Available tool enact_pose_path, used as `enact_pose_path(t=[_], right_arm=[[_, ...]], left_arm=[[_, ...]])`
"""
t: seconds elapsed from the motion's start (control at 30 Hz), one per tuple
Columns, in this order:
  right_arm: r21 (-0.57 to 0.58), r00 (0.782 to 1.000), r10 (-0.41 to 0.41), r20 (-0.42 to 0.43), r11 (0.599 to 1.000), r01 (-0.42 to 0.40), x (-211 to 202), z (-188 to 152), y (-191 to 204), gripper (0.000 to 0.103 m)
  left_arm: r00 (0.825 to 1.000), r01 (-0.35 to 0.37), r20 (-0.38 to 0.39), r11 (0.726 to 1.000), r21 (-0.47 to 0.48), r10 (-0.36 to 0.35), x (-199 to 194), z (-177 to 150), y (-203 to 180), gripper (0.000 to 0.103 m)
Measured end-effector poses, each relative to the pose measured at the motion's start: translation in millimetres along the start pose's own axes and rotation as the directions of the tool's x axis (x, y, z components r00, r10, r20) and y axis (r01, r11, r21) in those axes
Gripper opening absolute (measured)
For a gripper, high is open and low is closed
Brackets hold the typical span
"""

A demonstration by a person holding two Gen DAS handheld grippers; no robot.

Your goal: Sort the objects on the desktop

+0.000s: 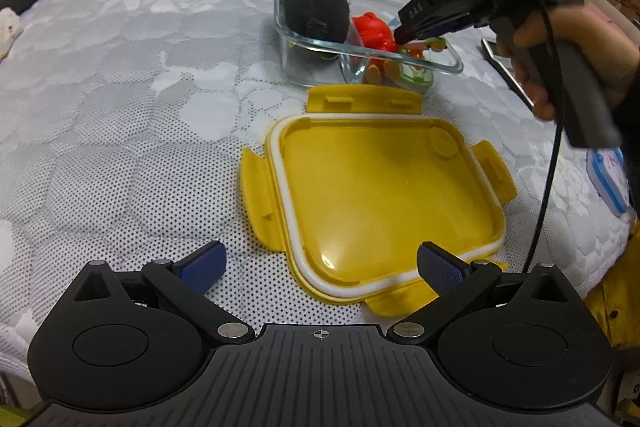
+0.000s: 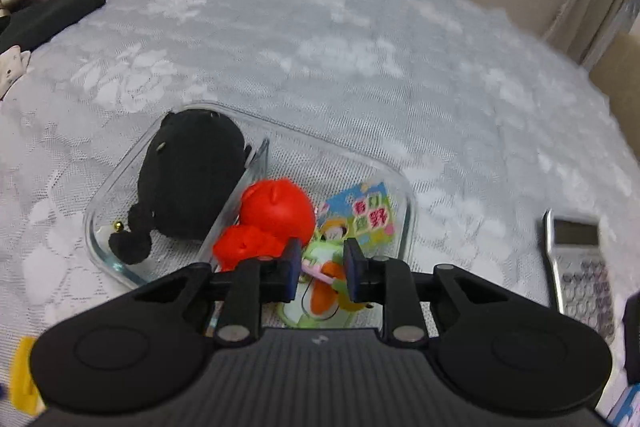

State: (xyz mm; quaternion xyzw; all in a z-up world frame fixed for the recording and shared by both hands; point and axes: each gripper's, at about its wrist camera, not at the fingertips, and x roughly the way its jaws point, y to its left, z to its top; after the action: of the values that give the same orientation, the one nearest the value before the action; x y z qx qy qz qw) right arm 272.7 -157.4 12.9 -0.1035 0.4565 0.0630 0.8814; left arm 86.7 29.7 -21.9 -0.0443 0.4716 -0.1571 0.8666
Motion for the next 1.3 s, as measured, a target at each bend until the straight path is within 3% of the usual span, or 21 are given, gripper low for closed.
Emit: enact_pose_path(t=[0.1,0.23,0.3,0.57,0.77,0.9,1.0,1.1,1.23,1.3], right_arm=[[0.086,0.998,0.059,0.019,0.994,-0.061,-12.9,11.3,-15.3,0.026],[0.078,0.987,-0.087,0.135,0.994,0.077,-29.2,24.1,-20.0,0.022],[0.036,0.987,-0.11,0.115,0.994,0.106,-22.2,27.5,-18.2,0.015],[0.089,0.994,-0.109,0.019,0.99,0.107,22.4,21.4,-21.1,0.015],[0.143,0.997,-0.061,0.053,0.988,0.053,18.4,16.6,-26.0,0.015],[0.178,0.996,0.091,0.026,0.98,-0.094,3.3,19.8,-20.0,0.043],[0.193,0.987,0.16,-0.035,0.97,-0.15,8.2,21.7,-12.4,0.045],[0.182,0.989,0.138,-0.053,0.975,-0.126,23.6,21.2,-7.6,0.051],[0.209,0.989,0.145,0.008,0.967,-0.144,27.8,16.1,-13.3,0.048],[0.227,0.985,0.151,0.086,0.959,-0.167,19.8,10.4,-19.6,0.048]], left_arm=[[1.0,0.003,-0.002,1.0,-0.004,-0.003,1.2,0.6,1.9,0.103],[1.0,0.013,-0.008,1.0,-0.012,-0.013,4.0,1.3,3.2,0.103],[1.0,0.012,-0.005,1.0,-0.008,-0.012,2.9,0.6,3.7,0.103],[1.0,0.005,-0.008,1.0,-0.028,-0.006,4.8,0.6,11.1,0.103],[1.0,0.001,-0.012,0.999,-0.039,-0.001,7.6,1.2,15.0,0.103],[1.0,0.0,-0.017,0.999,-0.043,0.0,11.5,2.6,14.4,0.103],[1.0,-0.001,-0.019,0.999,-0.032,0.001,11.6,2.1,11.8,0.103],[1.0,-0.002,-0.018,1.0,-0.027,0.002,10.0,1.0,11.5,0.103],[1.0,-0.005,-0.015,0.999,-0.032,0.005,7.8,0.4,14.3,0.103],[1.0,-0.003,-0.015,0.999,-0.04,0.002,7.9,0.3,16.2,0.103]])
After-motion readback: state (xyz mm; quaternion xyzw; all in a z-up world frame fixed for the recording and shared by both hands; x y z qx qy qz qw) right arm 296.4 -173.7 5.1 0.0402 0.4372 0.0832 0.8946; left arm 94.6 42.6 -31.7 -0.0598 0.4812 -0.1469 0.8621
